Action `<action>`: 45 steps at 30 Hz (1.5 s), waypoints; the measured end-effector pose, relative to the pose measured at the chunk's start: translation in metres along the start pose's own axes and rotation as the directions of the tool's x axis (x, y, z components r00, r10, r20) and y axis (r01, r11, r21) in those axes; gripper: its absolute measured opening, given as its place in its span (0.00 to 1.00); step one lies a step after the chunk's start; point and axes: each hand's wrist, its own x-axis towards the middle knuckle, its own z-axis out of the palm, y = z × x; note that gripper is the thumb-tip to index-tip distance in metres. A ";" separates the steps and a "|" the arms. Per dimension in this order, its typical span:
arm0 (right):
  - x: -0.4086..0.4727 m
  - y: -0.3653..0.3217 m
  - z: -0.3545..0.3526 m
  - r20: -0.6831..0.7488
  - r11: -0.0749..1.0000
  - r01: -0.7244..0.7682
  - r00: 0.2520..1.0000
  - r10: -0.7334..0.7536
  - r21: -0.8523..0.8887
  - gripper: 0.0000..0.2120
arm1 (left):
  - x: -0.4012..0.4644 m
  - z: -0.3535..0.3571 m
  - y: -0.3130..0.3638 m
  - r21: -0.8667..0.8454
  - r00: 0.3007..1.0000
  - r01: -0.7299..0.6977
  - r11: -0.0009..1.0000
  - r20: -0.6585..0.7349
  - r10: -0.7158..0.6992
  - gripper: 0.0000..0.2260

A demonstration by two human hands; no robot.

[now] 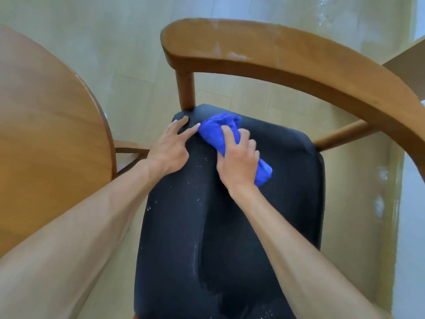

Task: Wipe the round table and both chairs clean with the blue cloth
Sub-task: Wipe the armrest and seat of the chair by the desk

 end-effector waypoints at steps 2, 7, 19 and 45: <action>-0.060 -0.020 0.006 -0.010 0.981 0.187 0.982 -0.187 0.042 0.25 | 0.001 -0.007 -0.005 -0.041 1.000 -0.023 0.999 0.004 0.024 0.33; -0.222 -0.012 0.028 0.087 0.793 0.567 0.799 -0.595 0.223 0.11 | 0.001 -0.010 -0.011 -0.013 0.997 -0.057 0.998 0.053 0.057 0.31; 0.025 0.118 -0.030 -0.073 0.810 0.586 0.807 -0.587 -0.030 0.21 | -0.003 -0.004 -0.007 0.047 0.998 -0.067 0.997 0.003 0.067 0.26; -0.034 0.183 -0.035 0.032 0.827 -0.497 0.861 0.507 0.262 0.12 | -0.104 0.080 0.020 0.537 0.916 -0.401 0.742 0.243 0.320 0.40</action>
